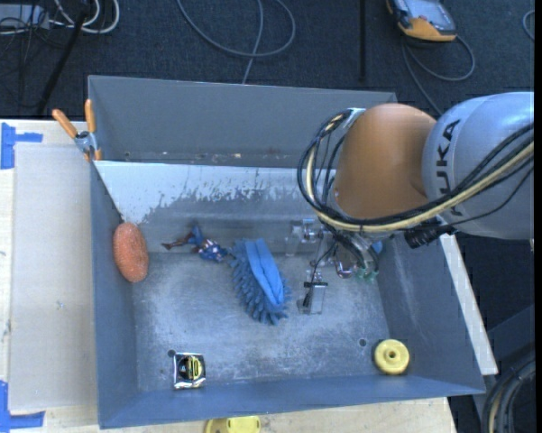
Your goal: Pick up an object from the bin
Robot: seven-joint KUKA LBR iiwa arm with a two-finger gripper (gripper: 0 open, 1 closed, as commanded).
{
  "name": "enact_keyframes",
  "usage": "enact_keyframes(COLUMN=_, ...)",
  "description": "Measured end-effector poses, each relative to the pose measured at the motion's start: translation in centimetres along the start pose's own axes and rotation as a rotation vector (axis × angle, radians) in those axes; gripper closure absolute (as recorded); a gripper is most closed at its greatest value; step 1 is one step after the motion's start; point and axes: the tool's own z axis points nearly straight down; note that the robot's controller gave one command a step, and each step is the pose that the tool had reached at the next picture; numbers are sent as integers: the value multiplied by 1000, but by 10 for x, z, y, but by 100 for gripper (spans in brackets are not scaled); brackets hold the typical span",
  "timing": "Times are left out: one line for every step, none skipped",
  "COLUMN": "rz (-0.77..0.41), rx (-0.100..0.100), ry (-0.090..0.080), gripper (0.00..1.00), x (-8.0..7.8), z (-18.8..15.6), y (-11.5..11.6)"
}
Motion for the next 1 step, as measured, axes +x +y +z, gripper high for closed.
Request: enact_keyframes(rz=0, rx=0, ry=-8, gripper=0, x=-2, z=-5, y=0)
